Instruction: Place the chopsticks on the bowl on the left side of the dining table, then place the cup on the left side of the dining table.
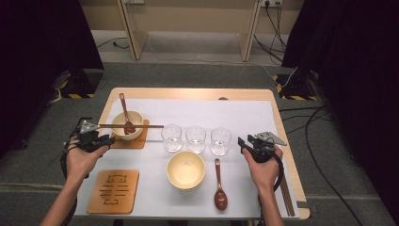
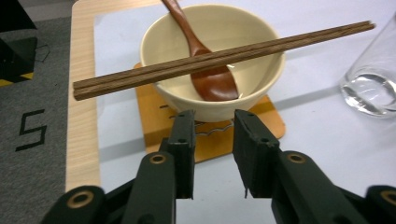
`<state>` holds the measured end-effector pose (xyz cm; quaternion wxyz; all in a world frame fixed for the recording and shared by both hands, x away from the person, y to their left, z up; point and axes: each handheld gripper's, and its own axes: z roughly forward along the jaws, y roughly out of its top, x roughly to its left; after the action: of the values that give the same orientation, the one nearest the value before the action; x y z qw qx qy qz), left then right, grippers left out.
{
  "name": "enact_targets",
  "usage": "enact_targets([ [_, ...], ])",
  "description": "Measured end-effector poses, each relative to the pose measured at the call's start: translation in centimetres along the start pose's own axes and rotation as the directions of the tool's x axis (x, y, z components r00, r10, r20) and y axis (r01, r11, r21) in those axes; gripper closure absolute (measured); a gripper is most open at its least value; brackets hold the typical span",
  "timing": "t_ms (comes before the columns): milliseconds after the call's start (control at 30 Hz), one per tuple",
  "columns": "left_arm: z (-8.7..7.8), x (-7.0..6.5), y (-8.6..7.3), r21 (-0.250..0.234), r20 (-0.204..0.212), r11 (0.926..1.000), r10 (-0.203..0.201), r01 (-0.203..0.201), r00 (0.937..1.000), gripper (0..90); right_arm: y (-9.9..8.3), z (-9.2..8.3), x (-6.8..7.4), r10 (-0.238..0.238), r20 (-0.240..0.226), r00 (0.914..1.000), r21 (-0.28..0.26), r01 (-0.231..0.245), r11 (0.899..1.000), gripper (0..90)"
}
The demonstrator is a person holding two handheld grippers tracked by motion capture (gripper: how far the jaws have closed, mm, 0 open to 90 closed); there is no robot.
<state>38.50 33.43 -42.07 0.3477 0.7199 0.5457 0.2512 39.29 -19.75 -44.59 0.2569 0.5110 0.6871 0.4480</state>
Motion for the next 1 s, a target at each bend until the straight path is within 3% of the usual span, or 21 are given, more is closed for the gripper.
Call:
enact_targets([
  [467,0.4,-4.0,0.0,-0.020,0.100,0.9993,0.032,-0.030,0.9944,54.4,0.1,-0.1,-0.5,0.010,0.008,0.9999,0.004,-0.010,1.000,54.8],
  [1000,0.4,-6.3,0.3,-0.043,0.140,0.9973,0.065,-0.060,0.9880,52.5,0.2,-0.4,-0.8,0.011,0.016,0.9998,0.010,-0.011,1.000,54.2],
])
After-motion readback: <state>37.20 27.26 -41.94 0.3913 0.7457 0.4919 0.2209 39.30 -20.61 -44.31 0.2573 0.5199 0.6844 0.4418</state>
